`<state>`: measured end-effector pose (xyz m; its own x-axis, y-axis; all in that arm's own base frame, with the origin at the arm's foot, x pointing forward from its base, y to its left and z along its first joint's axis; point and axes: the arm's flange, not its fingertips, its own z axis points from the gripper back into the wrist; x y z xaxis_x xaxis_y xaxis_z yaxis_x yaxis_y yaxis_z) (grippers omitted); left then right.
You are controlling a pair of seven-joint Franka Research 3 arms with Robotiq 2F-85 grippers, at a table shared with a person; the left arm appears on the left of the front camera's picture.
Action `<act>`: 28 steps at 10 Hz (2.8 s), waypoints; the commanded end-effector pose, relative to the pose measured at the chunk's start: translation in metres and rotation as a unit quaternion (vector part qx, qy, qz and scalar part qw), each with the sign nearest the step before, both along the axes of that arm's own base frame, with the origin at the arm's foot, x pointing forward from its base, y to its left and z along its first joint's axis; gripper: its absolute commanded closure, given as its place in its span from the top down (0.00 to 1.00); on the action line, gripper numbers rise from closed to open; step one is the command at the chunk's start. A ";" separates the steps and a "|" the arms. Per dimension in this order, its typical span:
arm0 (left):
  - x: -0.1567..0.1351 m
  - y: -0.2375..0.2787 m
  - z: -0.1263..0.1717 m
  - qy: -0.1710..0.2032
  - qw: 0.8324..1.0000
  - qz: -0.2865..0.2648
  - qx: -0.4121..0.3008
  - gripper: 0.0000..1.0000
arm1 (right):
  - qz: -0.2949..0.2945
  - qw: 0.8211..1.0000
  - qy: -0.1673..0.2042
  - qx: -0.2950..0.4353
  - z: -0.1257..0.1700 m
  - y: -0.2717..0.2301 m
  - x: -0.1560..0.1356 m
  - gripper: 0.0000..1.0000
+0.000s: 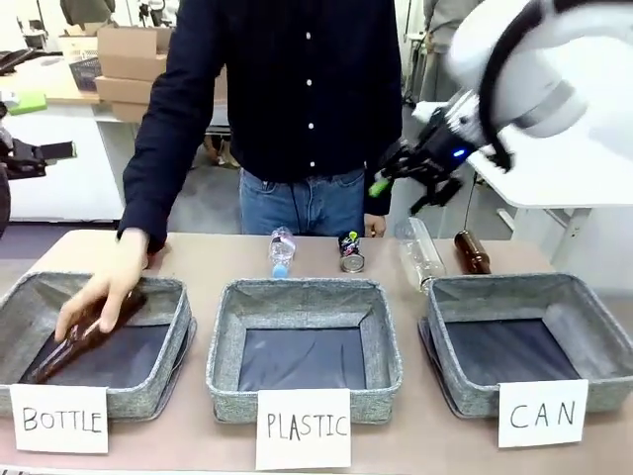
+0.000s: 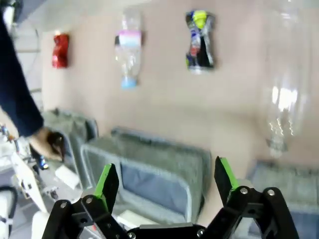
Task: Sort the can waste into the basket.
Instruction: Pick up the can waste from the table and place it in the right Fabric basket.
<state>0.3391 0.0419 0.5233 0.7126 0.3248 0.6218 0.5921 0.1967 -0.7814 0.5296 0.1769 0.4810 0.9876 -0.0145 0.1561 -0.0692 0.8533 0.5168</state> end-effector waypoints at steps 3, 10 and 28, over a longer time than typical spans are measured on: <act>0.001 -0.002 0.003 -0.016 1.000 0.002 -0.010 1.00 | -0.009 0.998 0.015 -0.068 -0.065 0.065 0.095 1.00; 0.001 -0.002 0.003 -0.016 1.000 0.002 -0.010 1.00 | -0.033 0.988 0.016 -0.151 -0.160 0.090 0.120 1.00; 0.001 -0.002 0.003 -0.016 1.000 0.002 -0.010 1.00 | 0.048 0.980 0.066 -0.182 -0.094 0.068 0.079 0.00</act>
